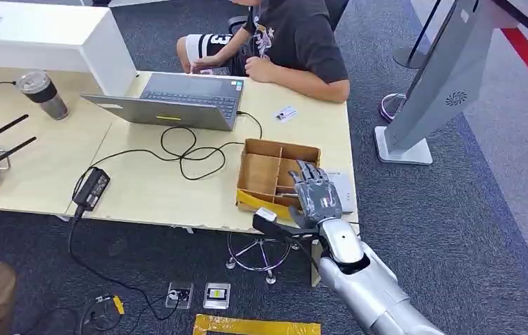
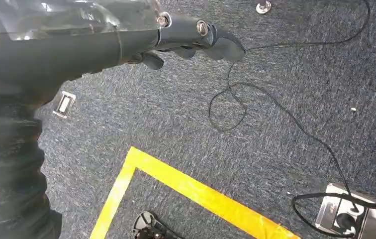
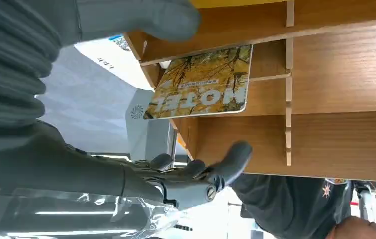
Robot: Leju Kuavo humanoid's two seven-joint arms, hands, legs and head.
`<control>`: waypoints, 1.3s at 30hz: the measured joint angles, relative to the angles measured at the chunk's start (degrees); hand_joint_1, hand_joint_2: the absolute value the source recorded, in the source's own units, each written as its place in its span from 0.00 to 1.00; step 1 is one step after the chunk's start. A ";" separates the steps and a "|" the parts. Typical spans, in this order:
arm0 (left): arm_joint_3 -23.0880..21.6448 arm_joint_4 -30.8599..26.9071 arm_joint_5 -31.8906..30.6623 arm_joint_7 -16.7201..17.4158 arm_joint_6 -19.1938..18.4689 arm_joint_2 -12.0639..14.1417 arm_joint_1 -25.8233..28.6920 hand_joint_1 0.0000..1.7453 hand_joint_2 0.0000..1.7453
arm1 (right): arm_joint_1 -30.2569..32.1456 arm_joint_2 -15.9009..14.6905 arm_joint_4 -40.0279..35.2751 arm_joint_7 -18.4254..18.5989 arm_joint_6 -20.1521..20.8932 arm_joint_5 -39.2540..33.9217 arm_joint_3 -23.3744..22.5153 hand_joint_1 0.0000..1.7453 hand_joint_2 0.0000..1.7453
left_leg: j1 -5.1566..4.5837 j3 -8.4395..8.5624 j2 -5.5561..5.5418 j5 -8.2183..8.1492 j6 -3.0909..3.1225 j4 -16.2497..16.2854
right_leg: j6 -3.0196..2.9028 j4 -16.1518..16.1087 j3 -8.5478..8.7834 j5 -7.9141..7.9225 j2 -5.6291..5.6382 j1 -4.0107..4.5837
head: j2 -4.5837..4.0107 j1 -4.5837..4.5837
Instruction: Pass the card to the sensor for recognition and then transmit it.
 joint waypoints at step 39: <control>0.00 0.00 0.31 0.02 0.26 -0.04 0.12 0.00 1.00 | -1.66 0.00 0.96 -1.73 -1.14 -0.57 -0.24 1.00 1.00 | 0.00 -0.01 0.00 0.00 0.00 0.00 | 0.00 0.00 0.00 0.00 0.00 0.00 | -0.02 0.00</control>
